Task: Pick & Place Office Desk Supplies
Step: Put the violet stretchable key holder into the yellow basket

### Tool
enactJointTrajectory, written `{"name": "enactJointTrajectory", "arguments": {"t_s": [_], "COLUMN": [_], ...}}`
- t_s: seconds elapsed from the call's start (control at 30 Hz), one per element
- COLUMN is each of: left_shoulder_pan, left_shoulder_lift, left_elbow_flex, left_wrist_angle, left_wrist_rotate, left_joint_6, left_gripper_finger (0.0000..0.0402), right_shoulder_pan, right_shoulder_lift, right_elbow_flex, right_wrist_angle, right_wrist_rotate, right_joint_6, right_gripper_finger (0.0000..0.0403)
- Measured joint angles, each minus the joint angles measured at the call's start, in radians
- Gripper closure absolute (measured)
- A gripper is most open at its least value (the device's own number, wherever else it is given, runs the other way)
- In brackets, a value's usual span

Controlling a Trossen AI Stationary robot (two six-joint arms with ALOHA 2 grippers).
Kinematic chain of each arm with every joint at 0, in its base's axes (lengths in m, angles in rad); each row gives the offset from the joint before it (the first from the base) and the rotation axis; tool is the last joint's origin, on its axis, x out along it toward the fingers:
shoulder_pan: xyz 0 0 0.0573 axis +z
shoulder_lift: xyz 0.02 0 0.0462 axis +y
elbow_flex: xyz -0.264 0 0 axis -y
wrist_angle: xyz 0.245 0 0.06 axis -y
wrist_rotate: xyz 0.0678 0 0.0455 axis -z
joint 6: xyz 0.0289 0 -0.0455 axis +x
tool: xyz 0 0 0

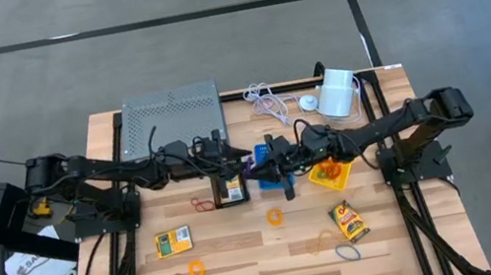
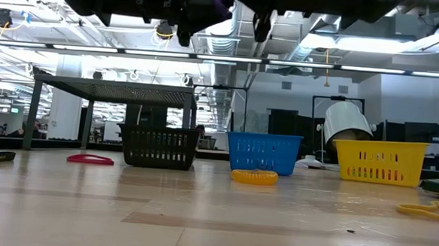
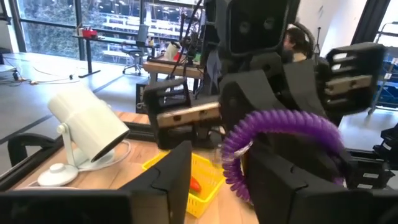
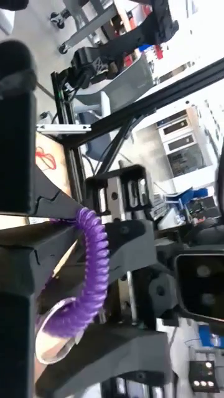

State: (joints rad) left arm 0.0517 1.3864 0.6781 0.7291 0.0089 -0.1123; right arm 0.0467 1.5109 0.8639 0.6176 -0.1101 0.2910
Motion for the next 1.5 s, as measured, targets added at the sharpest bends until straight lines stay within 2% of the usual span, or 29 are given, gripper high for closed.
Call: {"name": "enactJointTrajectory", "arguments": {"t_s": [0.17,0.47,0.7,1.03,1.23,1.37,1.5], "left_shoulder_pan": [0.0,0.0,0.0,0.0,0.0,0.0,0.0], "left_shoulder_lift": [-0.058,-0.203,-0.258,-0.268,-0.268,-0.268,-0.267], "left_elbow_flex": [-0.001,0.0,-0.001,-0.001,-0.027,-0.066,-0.111], "left_wrist_angle": [-0.034,-0.221,-0.377,-0.522,-0.548,-0.514,-0.411], "left_wrist_rotate": [0.0,0.0,0.0,-0.001,-0.001,-0.003,-0.006], "left_joint_6": [0.001,0.002,0.002,0.003,0.002,0.002,0.003], "left_gripper_finger": [0.0243,0.0238,0.0238,0.0238,0.0238,0.0238,0.0238], "right_shoulder_pan": [0.008,0.01,-0.006,0.0,0.02,0.025,0.025], "right_shoulder_lift": [-0.087,-0.23,-0.357,-0.544,-0.584,-0.583,-0.584], "right_elbow_flex": [0.0,0.0,0.0,0.0,0.0,-0.026,-0.068], "right_wrist_angle": [-0.084,-0.269,-0.582,-1.075,-1.333,-1.433,-1.447], "right_wrist_rotate": [0.003,0.007,0.12,0.319,0.347,0.348,0.351], "right_joint_6": [-0.037,-0.077,-0.081,0.089,0.232,0.309,0.348], "right_gripper_finger": [0.0402,0.0403,0.0403,0.0403,0.0403,0.0403,0.0403]}}
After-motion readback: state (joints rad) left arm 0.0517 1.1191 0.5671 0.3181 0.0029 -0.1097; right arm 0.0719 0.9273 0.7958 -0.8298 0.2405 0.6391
